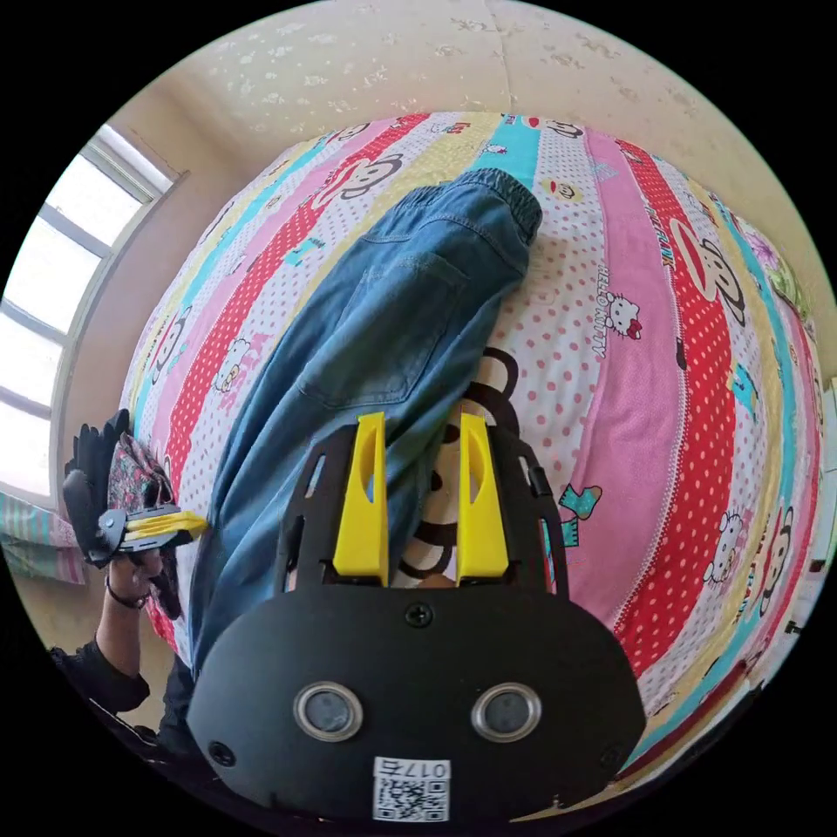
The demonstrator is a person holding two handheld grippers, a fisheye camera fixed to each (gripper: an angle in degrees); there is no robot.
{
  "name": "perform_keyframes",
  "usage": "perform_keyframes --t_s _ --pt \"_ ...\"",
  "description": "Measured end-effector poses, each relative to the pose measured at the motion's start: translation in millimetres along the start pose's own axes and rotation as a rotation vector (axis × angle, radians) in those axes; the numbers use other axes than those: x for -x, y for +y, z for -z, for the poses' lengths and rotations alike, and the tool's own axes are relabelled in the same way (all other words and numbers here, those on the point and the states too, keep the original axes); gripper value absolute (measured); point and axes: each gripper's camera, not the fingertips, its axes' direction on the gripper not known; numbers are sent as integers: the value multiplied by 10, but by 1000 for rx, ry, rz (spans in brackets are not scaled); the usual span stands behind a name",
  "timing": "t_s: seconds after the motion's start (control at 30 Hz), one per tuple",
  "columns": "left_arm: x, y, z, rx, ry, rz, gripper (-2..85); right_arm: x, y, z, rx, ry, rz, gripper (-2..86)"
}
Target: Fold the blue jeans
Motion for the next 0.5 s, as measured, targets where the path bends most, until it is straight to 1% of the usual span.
perform_keyframes --t_s 0.07,0.13,0.2,0.23,0.27,0.3,0.33,0.37,0.4,0.43,0.47,0.5 --pt "168 125 82 8 84 37 -7 89 236 71 21 -14 16 132" --pt "200 343 174 2 342 5 0 176 512 135 31 -48 12 139" --pt "43 526 251 -30 378 -41 19 278 848 96 65 -106 -15 146" --pt "-111 611 235 -19 318 -79 41 305 911 54 82 -123 -24 147" --pt "-188 641 196 -2 275 -94 45 364 1013 -65 126 -166 -39 149" --pt "-320 672 60 56 193 -111 54 429 1078 -209 181 -190 -47 146" --pt "-407 682 -123 144 128 -125 58 468 1103 -257 188 -164 -36 145" --pt "-430 689 -181 163 94 -124 60 552 1138 -266 184 -36 22 133" --pt "-447 708 -173 150 70 -129 45 605 1144 -205 210 0 81 98" --pt "-431 704 -123 168 77 -104 31 590 1147 -148 221 8 60 69" --pt "-430 712 -73 163 71 -104 24 529 1178 11 203 -30 20 36" --pt "-444 757 31 134 50 -128 15 445 1242 156 153 -110 -12 29"
